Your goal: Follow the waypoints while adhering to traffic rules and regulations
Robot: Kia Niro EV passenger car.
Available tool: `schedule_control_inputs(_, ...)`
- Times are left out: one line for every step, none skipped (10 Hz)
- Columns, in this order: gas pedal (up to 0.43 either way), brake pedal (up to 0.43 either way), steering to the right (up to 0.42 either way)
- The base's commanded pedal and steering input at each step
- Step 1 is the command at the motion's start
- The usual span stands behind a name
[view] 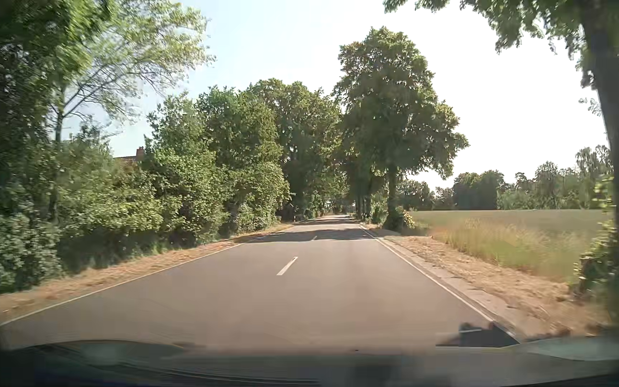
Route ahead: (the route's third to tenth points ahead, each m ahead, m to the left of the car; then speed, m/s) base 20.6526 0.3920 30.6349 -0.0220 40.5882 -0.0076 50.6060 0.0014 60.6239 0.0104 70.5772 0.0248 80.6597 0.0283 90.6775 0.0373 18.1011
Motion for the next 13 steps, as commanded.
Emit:
schedule_control_inputs(0.268, 0.006, 0.006)
schedule_control_inputs(0.268, 0.006, 0.006)
schedule_control_inputs(0.268, 0.006, 0.006)
schedule_control_inputs(0.268, 0.006, 0.006)
schedule_control_inputs(0.268, 0.006, 0.006)
schedule_control_inputs(0.268, 0.006, 0.005)
schedule_control_inputs(0.268, 0.006, 0.005)
schedule_control_inputs(0.268, 0.006, 0.005)
schedule_control_inputs(0.268, 0.006, 0.005)
schedule_control_inputs(0.268, 0.006, 0.005)
schedule_control_inputs(0.268, 0.006, 0.004)
schedule_control_inputs(0.268, 0.006, 0.003)
schedule_control_inputs(0.26, 0.006, 0.003)
